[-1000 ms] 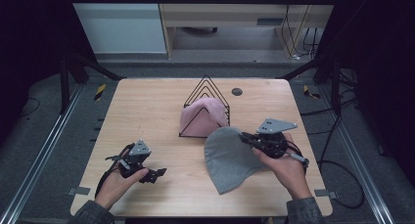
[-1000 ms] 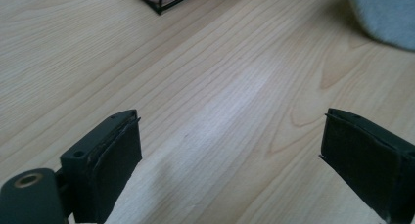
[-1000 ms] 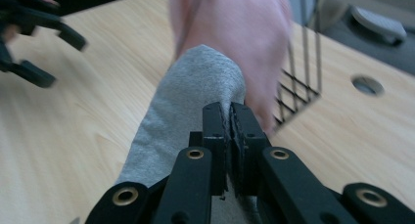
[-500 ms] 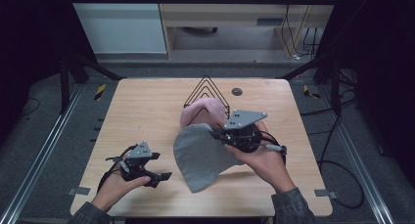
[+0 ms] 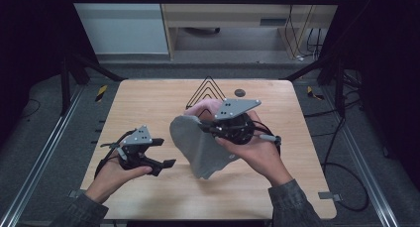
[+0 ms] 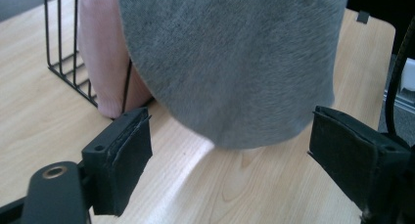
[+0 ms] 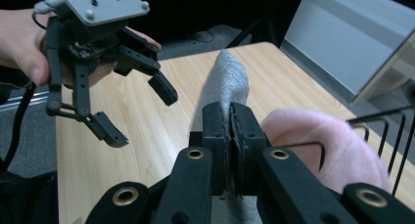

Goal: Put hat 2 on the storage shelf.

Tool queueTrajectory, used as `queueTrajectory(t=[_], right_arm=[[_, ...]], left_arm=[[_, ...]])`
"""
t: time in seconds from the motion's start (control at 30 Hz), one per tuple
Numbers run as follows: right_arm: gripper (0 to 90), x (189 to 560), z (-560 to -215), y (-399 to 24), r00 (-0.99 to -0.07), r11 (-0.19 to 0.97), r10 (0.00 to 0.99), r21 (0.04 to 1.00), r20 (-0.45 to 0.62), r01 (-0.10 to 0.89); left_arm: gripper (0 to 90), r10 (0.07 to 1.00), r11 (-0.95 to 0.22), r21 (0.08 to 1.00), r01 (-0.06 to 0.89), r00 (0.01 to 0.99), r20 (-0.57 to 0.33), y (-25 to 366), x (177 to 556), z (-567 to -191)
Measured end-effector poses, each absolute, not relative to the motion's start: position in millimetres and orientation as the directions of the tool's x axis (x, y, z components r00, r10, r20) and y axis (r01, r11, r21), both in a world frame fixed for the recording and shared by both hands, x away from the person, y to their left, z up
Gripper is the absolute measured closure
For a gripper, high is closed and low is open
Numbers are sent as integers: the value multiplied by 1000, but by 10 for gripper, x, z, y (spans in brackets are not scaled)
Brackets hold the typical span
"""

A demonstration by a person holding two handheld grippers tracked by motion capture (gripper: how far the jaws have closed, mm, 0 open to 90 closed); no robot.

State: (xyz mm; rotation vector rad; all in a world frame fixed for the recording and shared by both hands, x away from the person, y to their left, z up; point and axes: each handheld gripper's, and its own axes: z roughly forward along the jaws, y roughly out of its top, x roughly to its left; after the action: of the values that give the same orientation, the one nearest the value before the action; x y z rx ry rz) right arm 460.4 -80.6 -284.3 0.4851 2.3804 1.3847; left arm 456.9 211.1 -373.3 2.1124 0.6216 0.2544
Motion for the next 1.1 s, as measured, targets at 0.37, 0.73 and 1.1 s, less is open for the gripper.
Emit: queueTrajectory(t=[0.37, 0.73, 1.1], right_arm=[[862, 4653, -2518, -729, -887, 452, 442, 888, -136, 88], [862, 4698, -2510, -773, -871, 440, 478, 889, -115, 124], [862, 4779, -2521, -1228, -800, 362, 595, 916, -83, 174]], left_arm=[[213, 529, -461, 824, 330, 848, -44, 2035, 4772, -3624], [695, 535, -432, 838, 333, 843, -59, 1845, 4999, -3687], [857, 520, -490, 822, 291, 854, 8, 1722, 4930, -3190]])
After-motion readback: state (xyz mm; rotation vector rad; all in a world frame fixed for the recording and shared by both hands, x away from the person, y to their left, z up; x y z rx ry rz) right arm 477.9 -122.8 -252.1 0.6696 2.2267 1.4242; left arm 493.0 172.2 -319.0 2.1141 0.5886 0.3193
